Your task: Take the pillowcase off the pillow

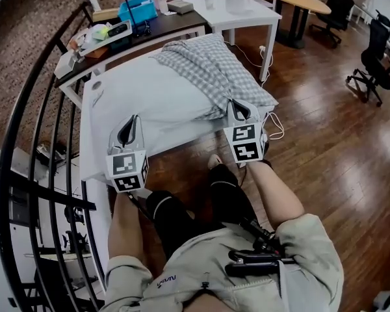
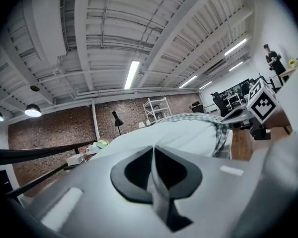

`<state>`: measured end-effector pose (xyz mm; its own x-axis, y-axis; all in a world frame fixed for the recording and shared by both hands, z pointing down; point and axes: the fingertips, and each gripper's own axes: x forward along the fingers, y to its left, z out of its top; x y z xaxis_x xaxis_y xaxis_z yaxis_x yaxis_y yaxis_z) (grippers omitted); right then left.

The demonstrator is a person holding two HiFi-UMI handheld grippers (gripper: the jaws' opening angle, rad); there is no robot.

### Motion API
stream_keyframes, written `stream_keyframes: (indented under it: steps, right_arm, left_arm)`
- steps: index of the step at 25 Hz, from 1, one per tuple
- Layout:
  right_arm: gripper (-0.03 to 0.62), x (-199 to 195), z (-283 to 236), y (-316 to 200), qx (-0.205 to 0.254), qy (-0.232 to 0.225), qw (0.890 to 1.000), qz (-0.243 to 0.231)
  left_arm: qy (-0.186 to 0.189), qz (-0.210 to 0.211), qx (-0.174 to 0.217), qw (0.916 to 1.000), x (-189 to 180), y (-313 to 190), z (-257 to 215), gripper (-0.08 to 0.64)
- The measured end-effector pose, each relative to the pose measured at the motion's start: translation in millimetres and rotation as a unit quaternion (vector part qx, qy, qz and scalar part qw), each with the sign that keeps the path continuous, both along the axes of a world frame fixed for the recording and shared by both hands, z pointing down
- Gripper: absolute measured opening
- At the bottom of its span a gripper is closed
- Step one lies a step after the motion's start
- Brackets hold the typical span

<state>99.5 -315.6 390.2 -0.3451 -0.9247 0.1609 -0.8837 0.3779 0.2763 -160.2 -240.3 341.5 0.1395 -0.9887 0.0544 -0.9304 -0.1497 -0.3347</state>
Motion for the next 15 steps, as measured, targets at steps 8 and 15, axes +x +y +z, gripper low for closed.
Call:
stream_keyframes:
  steps: [8,15]
  right_arm:
    - [0.006,13.0,52.7,-16.0,-0.043,0.021,0.999,0.023]
    - [0.008,14.5,53.5,-4.3,-0.054,-0.016,0.998,-0.028]
  left_arm:
    - [0.004,-0.004,-0.043,0.9990,-4.1,-3.0,44.9,0.014]
    - [-0.072,0.026,0.035,0.9965,46.3,19.2,-10.1,0.140]
